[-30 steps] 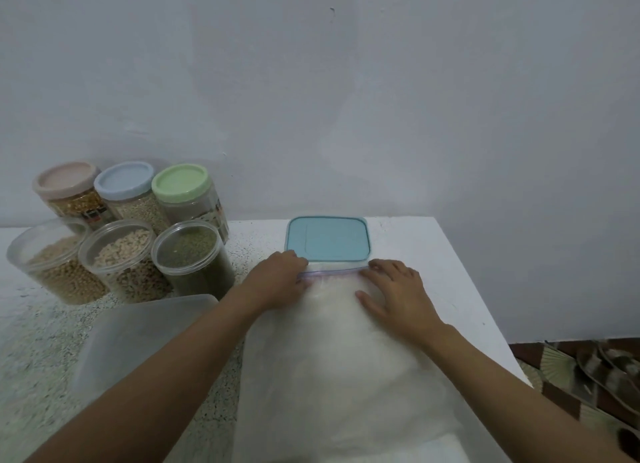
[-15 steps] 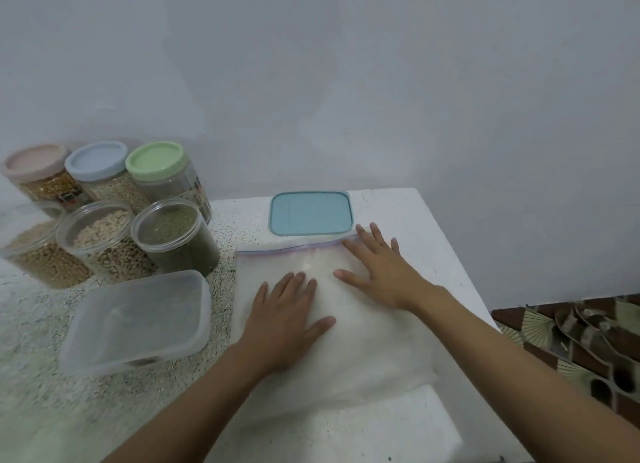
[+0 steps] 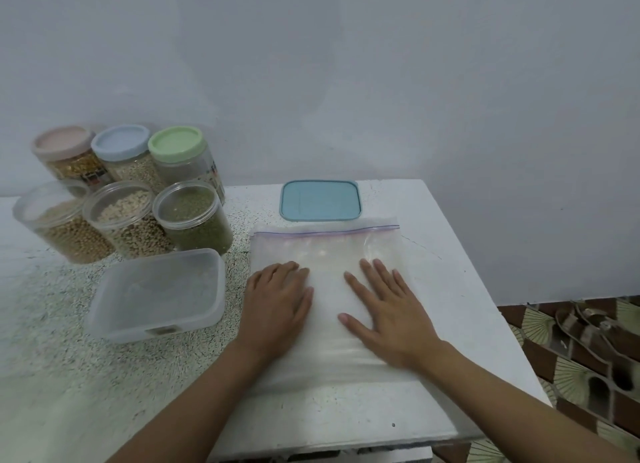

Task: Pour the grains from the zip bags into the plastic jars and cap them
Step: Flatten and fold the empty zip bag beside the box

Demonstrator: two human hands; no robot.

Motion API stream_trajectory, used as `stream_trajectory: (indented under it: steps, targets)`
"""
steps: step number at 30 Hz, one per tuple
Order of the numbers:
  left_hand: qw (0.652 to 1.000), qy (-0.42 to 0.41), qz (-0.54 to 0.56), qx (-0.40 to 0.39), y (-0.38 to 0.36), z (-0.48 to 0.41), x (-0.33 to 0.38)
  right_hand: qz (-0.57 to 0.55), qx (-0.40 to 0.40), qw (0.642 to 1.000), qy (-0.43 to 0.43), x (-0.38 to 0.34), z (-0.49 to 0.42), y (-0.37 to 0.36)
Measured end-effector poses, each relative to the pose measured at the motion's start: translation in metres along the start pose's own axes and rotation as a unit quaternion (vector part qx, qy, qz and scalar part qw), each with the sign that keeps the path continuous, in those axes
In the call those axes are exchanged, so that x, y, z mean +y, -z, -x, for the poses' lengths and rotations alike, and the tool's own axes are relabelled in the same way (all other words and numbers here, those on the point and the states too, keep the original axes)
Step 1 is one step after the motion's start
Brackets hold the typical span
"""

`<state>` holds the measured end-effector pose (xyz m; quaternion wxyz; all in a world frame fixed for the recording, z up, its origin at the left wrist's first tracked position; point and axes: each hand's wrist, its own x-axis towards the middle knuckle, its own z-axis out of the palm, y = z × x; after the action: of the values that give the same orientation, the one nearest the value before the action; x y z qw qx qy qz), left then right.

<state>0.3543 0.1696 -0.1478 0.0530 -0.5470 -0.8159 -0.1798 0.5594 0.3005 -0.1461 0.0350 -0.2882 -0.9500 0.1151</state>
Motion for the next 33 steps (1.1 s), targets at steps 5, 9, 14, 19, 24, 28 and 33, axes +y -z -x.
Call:
stream_trajectory:
  steps: [5,9,14,19,24,28,33]
  targets:
    - [0.999,0.003,0.031,-0.035,-0.003,0.003,-0.008,-0.014,-0.009,1.000,-0.016,-0.001,-0.003,0.003]
    - [0.982,0.086,0.133,-0.105,0.013,-0.012,-0.010,-0.128,-0.025,0.991,-0.035,0.001,-0.010,0.013]
    - [0.981,0.071,0.063,-0.170,0.046,-0.059,0.000,-0.174,0.002,0.984,-0.044,0.003,-0.011,0.015]
    - [0.990,0.022,0.014,-0.138,0.042,-0.112,0.011,-0.144,0.004,0.989,-0.037,0.004,-0.012,0.011]
    - [0.972,0.030,-0.039,-0.231,0.027,-0.131,-0.002,-0.125,-0.011,0.991,-0.039,0.006,-0.018,0.020]
    - [0.969,0.042,-0.031,-0.241,0.028,-0.137,-0.009,-0.107,-0.030,0.993,-0.033,0.007,-0.020,0.024]
    - [0.969,0.050,-0.018,-0.241,0.025,-0.146,-0.012,-0.133,-0.037,0.990,-0.042,0.011,-0.029,0.041]
